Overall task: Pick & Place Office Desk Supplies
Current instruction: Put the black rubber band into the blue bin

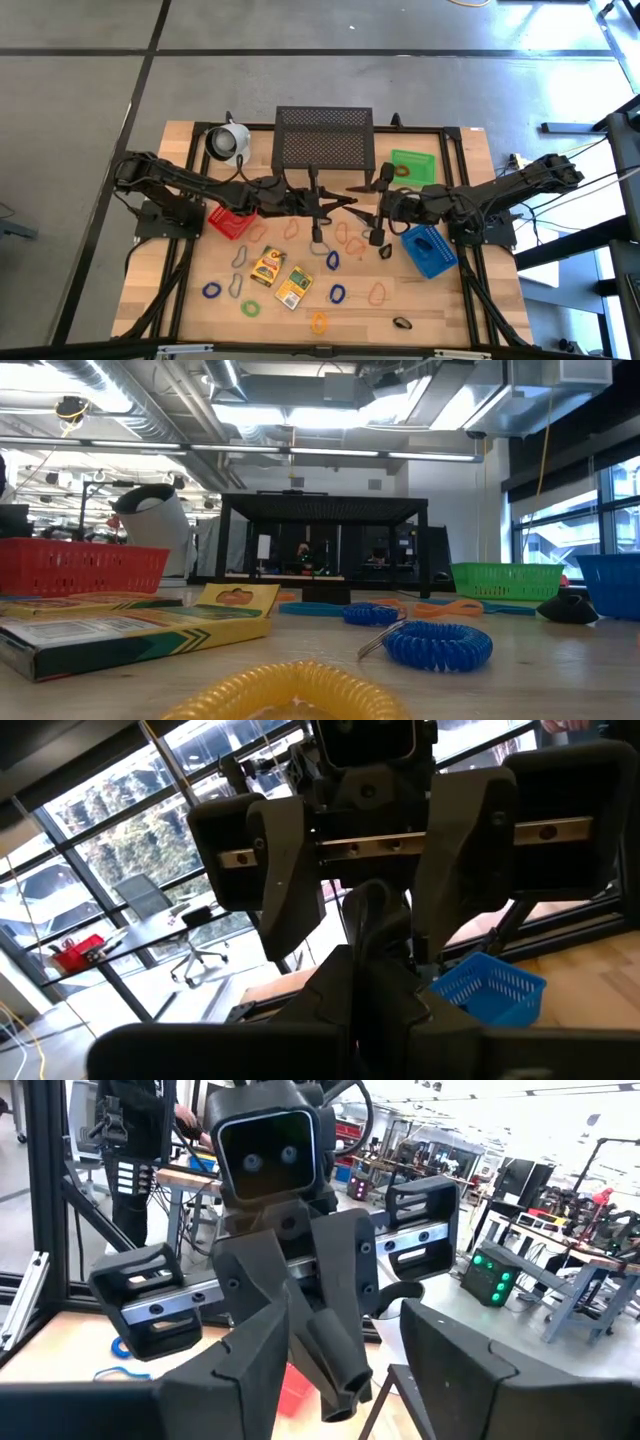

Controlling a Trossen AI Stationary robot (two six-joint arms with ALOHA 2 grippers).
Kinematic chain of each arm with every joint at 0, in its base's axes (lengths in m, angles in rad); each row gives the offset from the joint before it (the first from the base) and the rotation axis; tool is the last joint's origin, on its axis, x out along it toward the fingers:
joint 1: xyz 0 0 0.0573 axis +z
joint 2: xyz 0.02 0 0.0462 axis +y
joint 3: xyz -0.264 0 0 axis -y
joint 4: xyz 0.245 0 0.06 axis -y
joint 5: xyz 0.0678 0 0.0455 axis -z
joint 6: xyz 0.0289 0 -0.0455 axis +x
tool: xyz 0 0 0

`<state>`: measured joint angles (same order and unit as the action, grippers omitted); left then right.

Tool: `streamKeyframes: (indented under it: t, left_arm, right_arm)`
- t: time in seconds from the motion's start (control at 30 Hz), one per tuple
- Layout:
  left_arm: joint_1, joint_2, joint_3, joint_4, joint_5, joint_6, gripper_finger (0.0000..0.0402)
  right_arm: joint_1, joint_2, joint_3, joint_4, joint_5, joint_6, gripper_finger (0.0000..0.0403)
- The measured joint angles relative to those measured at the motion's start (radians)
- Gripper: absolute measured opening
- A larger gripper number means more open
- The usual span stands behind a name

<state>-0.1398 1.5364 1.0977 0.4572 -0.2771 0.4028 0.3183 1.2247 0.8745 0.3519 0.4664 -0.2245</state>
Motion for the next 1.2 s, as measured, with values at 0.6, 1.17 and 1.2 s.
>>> streamKeyframes:
  t: [0.6,1.17,1.2]
  left_arm:
    - [-0.004,0.001,-0.001,0.012,-0.020,-0.034,0.0009]
    - [-0.002,0.000,-0.001,-0.142,-0.138,-0.449,0.0139]
    - [-0.003,0.000,-0.001,-0.184,-0.137,-0.477,0.0144]
  right_arm:
    - [0.003,0.000,0.000,0.000,-0.014,-0.049,0.0013]
    - [0.007,-0.134,-0.001,-0.357,0.037,0.256,0.0008]
    - [0.007,-0.152,-0.001,-0.416,0.019,0.328,0.0008]
